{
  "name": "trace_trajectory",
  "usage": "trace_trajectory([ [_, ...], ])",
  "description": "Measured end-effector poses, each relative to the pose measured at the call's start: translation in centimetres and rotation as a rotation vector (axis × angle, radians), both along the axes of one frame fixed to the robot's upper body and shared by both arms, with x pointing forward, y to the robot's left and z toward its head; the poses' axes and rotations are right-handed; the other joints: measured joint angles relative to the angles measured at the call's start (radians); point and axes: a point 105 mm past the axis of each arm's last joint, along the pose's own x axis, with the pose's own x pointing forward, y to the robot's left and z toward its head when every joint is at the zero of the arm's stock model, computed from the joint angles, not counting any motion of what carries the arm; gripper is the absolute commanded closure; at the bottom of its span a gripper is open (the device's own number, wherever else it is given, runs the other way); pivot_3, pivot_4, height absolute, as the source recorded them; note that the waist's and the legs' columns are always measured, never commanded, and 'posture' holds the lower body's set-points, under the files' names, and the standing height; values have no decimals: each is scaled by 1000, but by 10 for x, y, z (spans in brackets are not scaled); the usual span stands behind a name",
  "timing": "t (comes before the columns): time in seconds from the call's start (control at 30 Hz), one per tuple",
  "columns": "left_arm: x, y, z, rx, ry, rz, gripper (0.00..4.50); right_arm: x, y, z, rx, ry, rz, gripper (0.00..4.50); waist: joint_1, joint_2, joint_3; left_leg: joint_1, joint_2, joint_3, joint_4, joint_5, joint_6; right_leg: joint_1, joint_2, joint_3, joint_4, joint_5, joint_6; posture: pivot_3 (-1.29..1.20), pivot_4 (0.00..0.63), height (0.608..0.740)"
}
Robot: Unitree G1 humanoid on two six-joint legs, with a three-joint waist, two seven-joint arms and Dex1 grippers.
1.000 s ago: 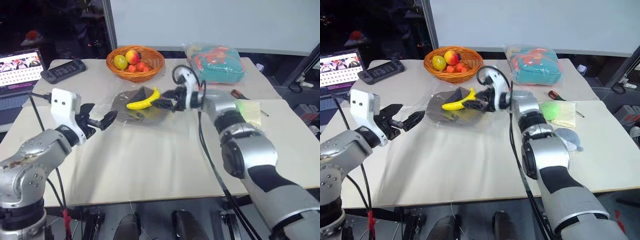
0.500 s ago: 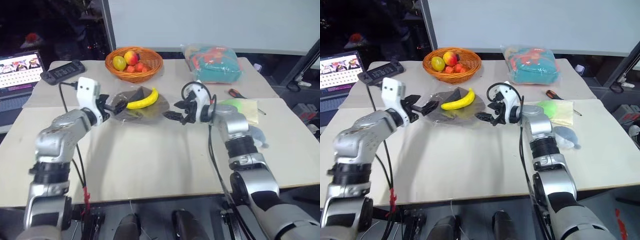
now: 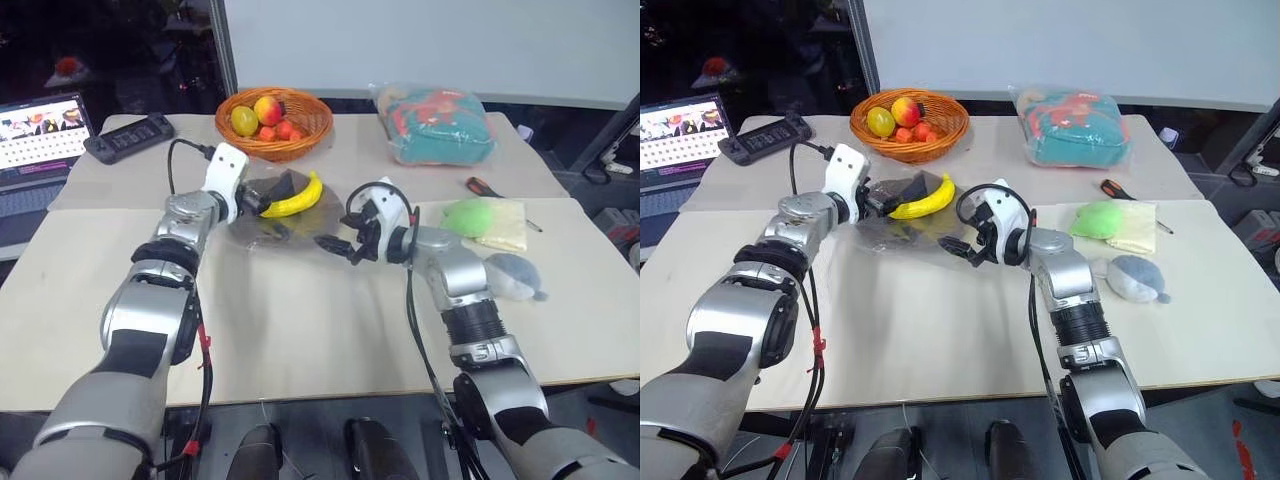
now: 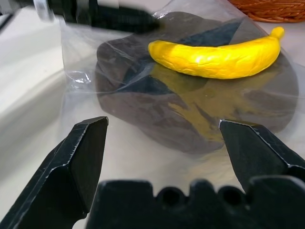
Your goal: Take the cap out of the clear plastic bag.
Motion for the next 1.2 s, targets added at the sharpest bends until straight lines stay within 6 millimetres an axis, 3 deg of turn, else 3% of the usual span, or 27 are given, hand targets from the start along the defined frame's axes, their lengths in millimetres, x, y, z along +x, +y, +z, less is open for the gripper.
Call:
trace_trajectory([
  [0.27,-3,-6,-3,-74,25,-40,0,-6,-7,7,-13,-23,-51,74,1,0,0,-1,0,0,4,0,0,-1,0,0,3,0,1,0,150,740],
  [0.63,-3,-2,-15,-9,76,-14,0,-22,-20,19,-38,-52,-104,74,2,0,0,-1,0,-1,5,0,0,-1,0,0,4,-1,2,0,150,740],
  [0.67,-3,-2,-15,-6,76,-13,529,-23,-21,19,-42,-49,-107,0,2,0,0,-1,0,-1,5,0,0,-1,0,0,4,-1,2,0,150,740],
  [0.7,-3,-2,-16,4,78,-12,718,-25,-23,19,-45,-46,-111,0,2,0,0,-1,0,-1,5,0,0,-1,0,0,4,-1,2,0,150,740],
  [1.03,-5,-15,-27,-38,112,-32,4401,-28,-32,22,-73,-41,-147,0,1,0,0,-1,0,-1,6,1,0,-1,0,0,4,0,2,0,150,740],
  [1.2,-8,-15,-35,-75,133,-34,4468,-28,-33,21,-73,-31,-144,0,2,0,0,-1,0,-1,6,1,0,-1,0,0,4,0,2,0,150,740],
])
